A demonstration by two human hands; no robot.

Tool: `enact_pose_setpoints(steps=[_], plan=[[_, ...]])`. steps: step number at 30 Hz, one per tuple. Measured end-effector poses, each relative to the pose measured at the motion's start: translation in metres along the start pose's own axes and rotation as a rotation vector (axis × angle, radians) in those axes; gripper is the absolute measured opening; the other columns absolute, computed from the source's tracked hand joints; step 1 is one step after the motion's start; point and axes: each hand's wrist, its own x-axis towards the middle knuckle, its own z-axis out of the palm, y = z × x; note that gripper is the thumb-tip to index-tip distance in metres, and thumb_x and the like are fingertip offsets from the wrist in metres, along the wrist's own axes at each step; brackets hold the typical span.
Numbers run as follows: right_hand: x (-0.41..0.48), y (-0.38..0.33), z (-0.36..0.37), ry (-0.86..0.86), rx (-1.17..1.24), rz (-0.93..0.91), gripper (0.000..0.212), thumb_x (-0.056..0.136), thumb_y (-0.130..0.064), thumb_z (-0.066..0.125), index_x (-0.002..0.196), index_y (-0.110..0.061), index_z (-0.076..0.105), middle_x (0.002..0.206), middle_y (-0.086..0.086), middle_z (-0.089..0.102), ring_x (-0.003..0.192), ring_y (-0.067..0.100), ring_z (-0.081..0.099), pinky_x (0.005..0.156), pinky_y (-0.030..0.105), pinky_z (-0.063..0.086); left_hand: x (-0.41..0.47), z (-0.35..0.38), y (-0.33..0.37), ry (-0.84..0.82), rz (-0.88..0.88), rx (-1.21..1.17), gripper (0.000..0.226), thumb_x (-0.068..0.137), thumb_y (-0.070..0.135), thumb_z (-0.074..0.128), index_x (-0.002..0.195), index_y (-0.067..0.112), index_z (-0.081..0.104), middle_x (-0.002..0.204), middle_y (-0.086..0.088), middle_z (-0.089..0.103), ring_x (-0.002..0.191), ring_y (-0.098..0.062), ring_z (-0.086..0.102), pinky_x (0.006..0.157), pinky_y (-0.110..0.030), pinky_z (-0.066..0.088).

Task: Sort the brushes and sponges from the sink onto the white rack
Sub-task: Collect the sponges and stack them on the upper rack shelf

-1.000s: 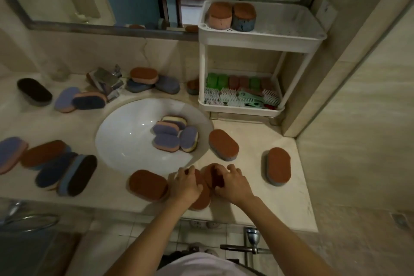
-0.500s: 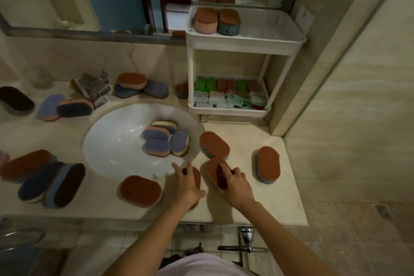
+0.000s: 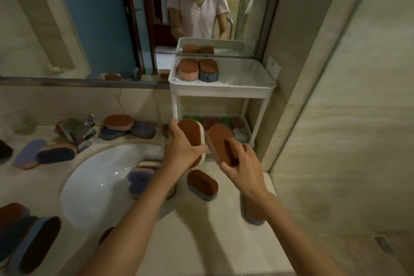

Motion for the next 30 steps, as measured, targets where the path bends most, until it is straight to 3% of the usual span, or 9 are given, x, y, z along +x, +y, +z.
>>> enact_pose_setpoints(steps=[4, 10, 13, 20, 25, 30], plan=[[0.052, -0.019, -0.029, 0.192, 0.038, -0.027, 0.061, 0.082, -0.034, 0.064, 0.136, -0.022, 0.039, 0.122, 0.011, 0.053, 0.104, 0.027, 0.056, 0.08, 0.026, 0.042, 0.035, -0.022, 0.052, 0.027, 0.085, -0.075, 0.086, 0.077, 0.027, 0.071, 0.139, 0.014, 0.012, 0.142, -0.015, 0.037, 0.126, -0.034, 0.045, 0.103, -0.043, 0.038], [0.119, -0.053, -0.067, 0.401, 0.108, -0.161, 0.047, 0.082, -0.034, 0.065, 0.125, -0.019, 0.053, 0.113, 0.01, 0.063, 0.101, 0.025, 0.058, 0.079, 0.025, 0.039, 0.1, -0.059, 0.111, 0.031, 0.153, -0.08, 0.082, 0.082, 0.038, 0.063, 0.143, 0.013, 0.013, 0.14, -0.015, 0.043, 0.122, -0.036, 0.049, 0.101, -0.046, 0.042], [0.151, -0.055, -0.08, 0.463, 0.139, -0.121, 0.045, 0.083, -0.031, 0.064, 0.126, -0.02, 0.054, 0.118, 0.01, 0.061, 0.105, 0.025, 0.057, 0.079, 0.022, 0.037, 0.129, -0.066, 0.128, 0.028, 0.126, -0.109, 0.082, 0.083, 0.041, 0.061, 0.144, 0.013, 0.014, 0.139, -0.015, 0.043, 0.122, -0.035, 0.049, 0.098, -0.043, 0.042], [0.225, -0.026, -0.063, 0.255, -0.001, 0.037, 0.048, 0.09, -0.049, 0.05, 0.134, -0.032, 0.041, 0.127, 0.011, 0.054, 0.113, 0.029, 0.051, 0.087, 0.033, 0.041, 0.181, -0.059, 0.125, -0.078, -0.011, -0.218, 0.088, 0.083, 0.045, 0.06, 0.147, 0.013, 0.009, 0.141, -0.016, 0.04, 0.124, -0.035, 0.046, 0.103, -0.045, 0.042], [0.264, -0.023, -0.053, 0.104, -0.043, 0.075, 0.045, 0.094, -0.034, 0.049, 0.137, -0.024, 0.038, 0.125, 0.012, 0.06, 0.111, 0.031, 0.058, 0.095, 0.043, 0.048, 0.21, -0.052, 0.119, -0.081, -0.056, -0.308, 0.082, 0.086, 0.047, 0.055, 0.147, 0.011, 0.013, 0.14, -0.016, 0.041, 0.125, -0.034, 0.045, 0.099, -0.04, 0.04], [0.285, -0.01, -0.034, -0.057, -0.093, 0.109, 0.049, 0.095, -0.027, 0.046, 0.14, -0.023, 0.03, 0.143, 0.015, 0.041, 0.129, 0.036, 0.04, 0.107, 0.05, 0.036, 0.222, -0.045, 0.115, -0.064, -0.06, -0.283, 0.078, 0.09, 0.047, 0.049, 0.148, 0.009, 0.012, 0.143, -0.017, 0.036, 0.128, -0.033, 0.039, 0.099, -0.036, 0.036]])
